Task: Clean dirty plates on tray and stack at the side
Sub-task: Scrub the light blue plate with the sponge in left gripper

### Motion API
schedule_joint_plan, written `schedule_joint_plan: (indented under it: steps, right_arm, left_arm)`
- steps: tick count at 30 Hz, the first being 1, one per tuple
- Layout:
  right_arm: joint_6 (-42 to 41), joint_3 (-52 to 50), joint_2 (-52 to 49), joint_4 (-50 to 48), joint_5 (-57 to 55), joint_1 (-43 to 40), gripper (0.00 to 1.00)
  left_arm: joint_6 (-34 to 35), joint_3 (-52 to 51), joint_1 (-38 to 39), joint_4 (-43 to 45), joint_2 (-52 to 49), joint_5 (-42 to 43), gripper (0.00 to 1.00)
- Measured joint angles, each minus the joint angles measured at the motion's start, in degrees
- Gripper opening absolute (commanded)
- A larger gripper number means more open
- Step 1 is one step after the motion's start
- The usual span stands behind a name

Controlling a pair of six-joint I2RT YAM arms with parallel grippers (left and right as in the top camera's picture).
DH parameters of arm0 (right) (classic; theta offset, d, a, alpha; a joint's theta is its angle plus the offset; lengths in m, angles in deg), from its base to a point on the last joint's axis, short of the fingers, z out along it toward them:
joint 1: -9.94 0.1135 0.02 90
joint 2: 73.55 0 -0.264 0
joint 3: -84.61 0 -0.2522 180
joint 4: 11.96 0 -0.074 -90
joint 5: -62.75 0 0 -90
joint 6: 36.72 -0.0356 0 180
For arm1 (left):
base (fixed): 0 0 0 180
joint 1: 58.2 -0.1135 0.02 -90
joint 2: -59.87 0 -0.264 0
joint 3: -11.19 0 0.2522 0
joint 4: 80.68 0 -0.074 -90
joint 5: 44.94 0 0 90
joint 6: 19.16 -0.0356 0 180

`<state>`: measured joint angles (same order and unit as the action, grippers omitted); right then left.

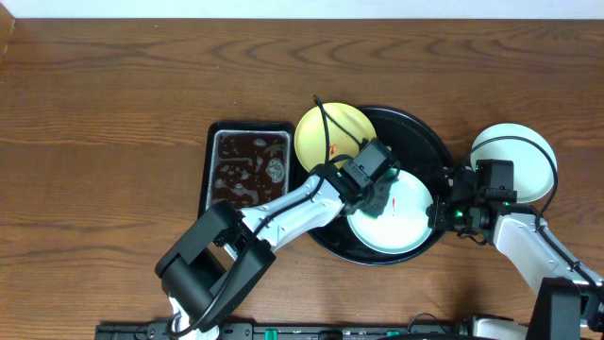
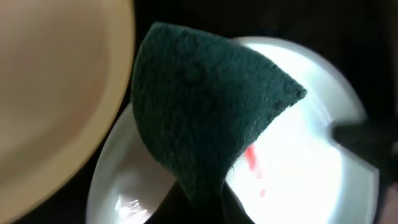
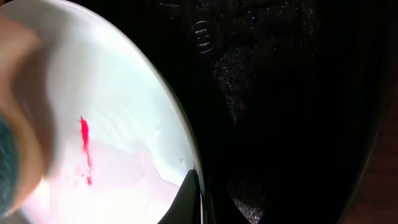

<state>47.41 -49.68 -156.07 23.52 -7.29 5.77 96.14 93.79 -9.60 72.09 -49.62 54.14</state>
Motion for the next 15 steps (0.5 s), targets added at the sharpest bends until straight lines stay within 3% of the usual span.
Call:
schedule_joint_plan:
  steps: [8,15]
  right_arm:
    - [0.0,-0.04,0.0,-0.09,0.04,0.0,0.01]
    - [0.0,-0.04,0.0,-0.11,0.04,0.0,0.01]
  left_arm:
    - [2.12,0.57,2.14,9.25,-2.62,1.31,0.08]
    - [3.21,2.27,3.96,7.08,-6.67,1.79,0.08]
